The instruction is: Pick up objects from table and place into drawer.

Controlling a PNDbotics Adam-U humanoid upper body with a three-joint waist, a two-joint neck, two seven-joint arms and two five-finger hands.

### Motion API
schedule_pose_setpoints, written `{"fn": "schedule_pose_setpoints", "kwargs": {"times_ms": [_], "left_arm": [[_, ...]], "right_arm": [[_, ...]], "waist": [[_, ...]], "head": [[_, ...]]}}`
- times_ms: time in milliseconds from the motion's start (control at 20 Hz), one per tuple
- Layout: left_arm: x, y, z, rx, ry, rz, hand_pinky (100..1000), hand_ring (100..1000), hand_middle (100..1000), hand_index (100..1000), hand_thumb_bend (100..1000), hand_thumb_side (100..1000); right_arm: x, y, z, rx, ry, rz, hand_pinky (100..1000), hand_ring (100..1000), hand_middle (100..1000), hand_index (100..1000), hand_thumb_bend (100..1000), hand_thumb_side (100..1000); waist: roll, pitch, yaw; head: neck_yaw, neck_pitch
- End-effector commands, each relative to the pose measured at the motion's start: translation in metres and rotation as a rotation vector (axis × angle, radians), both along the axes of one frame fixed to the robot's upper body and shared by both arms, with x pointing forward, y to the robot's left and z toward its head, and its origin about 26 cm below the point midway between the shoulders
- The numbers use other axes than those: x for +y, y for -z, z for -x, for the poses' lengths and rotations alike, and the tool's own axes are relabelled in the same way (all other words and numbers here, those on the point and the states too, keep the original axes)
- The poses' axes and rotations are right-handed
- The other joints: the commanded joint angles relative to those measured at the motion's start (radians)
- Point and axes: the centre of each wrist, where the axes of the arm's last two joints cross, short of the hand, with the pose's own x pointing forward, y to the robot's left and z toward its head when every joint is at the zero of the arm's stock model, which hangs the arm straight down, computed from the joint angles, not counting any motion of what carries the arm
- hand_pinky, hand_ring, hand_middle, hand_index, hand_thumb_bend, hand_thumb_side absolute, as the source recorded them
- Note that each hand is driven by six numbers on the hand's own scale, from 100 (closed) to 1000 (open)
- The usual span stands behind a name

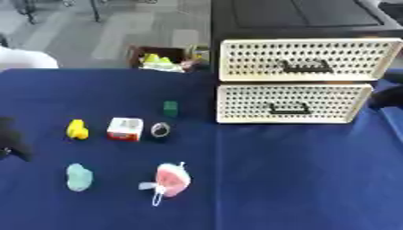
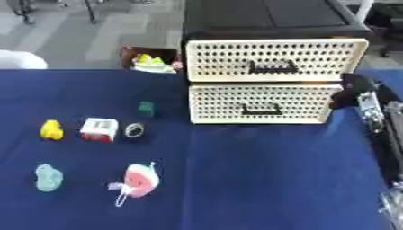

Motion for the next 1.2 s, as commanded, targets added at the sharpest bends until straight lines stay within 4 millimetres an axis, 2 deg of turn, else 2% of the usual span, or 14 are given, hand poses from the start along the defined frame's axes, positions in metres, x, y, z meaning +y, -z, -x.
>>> {"fn": "schedule_pose_setpoints", "kwargs": {"times_ms": [50,300,700,900,1050,1200], "left_arm": [[-0.001,-0.006,0.003,-0.023,0.005,-0.009,446,479,494,712,100,1000],[0.0,-0.006,0.003,-0.02,0.009,-0.013,446,479,494,712,100,1000],[0.0,-0.005,0.004,-0.013,0.017,-0.024,447,480,495,713,100,1000],[0.0,-0.005,0.004,-0.012,0.023,-0.028,447,481,495,713,100,1000],[0.0,-0.005,0.004,-0.013,0.026,-0.031,447,481,495,713,100,1000],[0.0,-0.005,0.004,-0.013,0.029,-0.034,447,481,495,713,100,1000]], "right_arm": [[-0.002,-0.012,0.003,-0.044,0.006,0.032,842,615,578,823,100,1000],[-0.007,-0.042,0.002,-0.109,0.034,0.208,776,597,579,816,100,1000],[-0.005,-0.115,0.011,-0.074,0.08,0.753,642,530,551,792,100,1000],[0.0,-0.144,0.019,-0.002,0.042,0.99,569,468,489,799,100,1000],[0.001,-0.16,0.025,0.05,-0.002,1.087,516,431,458,811,100,1000],[0.001,-0.172,0.025,0.114,-0.055,1.154,437,364,380,821,100,1000]], "waist": [[-0.002,-0.021,-0.001],[-0.003,-0.031,-0.001],[-0.01,-0.046,0.005],[-0.013,-0.052,0.011],[-0.012,-0.054,0.014],[-0.013,-0.056,0.015]], "head": [[-0.005,-0.002],[-0.008,0.01],[-0.012,0.026],[-0.013,0.027],[-0.011,0.027],[-0.011,0.026]]}}
